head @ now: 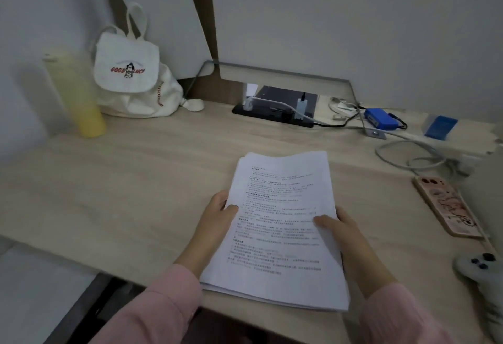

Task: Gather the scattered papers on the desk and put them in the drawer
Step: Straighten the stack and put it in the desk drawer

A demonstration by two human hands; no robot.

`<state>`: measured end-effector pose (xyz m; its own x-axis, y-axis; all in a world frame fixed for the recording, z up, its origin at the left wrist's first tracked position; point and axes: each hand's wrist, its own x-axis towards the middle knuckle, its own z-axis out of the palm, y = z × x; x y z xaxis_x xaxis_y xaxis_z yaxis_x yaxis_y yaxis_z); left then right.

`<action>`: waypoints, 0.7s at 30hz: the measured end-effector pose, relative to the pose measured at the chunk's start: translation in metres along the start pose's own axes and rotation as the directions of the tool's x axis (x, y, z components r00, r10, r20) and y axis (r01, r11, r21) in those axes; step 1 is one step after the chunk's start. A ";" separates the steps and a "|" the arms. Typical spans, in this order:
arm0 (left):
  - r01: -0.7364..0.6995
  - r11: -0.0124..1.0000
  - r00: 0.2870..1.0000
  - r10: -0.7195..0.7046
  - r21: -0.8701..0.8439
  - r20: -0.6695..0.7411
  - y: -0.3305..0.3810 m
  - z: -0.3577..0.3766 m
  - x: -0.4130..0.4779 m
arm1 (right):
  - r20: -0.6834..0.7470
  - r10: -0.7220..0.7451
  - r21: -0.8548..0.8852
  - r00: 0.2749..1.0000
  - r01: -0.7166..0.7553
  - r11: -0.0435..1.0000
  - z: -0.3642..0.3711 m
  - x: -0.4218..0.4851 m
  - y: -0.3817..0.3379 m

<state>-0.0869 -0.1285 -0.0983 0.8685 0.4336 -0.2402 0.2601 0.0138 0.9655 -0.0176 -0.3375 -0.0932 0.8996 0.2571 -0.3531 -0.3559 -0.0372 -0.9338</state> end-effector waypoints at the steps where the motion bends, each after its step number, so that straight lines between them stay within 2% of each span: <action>1: 0.001 1.000 1.000 -0.001 -0.014 -0.023 -0.001 -0.008 -0.004 | 0.048 -0.007 0.007 0.999 0.007 1.000 0.009 0.001 0.002; 4: 0.021 0.998 0.992 -0.029 -0.066 -0.123 -0.009 -0.036 -0.012 | 0.188 -0.047 -0.006 0.981 0.049 0.999 0.035 -0.001 0.006; 7: 0.043 0.993 0.977 -0.065 -0.113 -0.203 -0.014 -0.063 -0.021 | 0.268 -0.086 0.013 0.960 0.086 0.996 0.054 -0.006 0.008; 10: 0.052 0.985 0.978 -0.084 -0.167 -0.193 -0.012 -0.084 -0.027 | 0.336 -0.118 0.053 0.934 0.106 0.993 0.068 -0.013 0.001; 12: 0.041 0.973 0.991 -0.069 -0.226 -0.116 -0.002 -0.095 -0.030 | 0.384 -0.134 0.082 0.914 0.110 0.990 0.074 -0.016 -0.009; 15: -0.068 0.953 0.998 0.062 -0.296 -0.027 0.023 -0.105 -0.031 | 0.392 -0.185 0.076 0.901 0.169 0.983 0.077 -0.018 -0.033; 18: -0.319 0.908 0.947 0.293 -0.272 -0.131 0.058 -0.106 -0.030 | 0.367 -0.314 0.102 0.876 0.297 0.949 0.072 -0.017 -0.063; 21: -0.469 0.853 0.882 0.443 -0.227 -0.160 0.081 -0.102 -0.031 | 0.365 -0.392 0.097 0.845 0.384 0.918 0.064 -0.009 -0.081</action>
<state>-0.1358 -0.0488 -0.0024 0.8141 0.5325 0.2317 -0.2816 0.0130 0.9594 -0.0129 -0.2745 -0.0105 0.8071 0.5838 0.0884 -0.0065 0.1585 -0.9873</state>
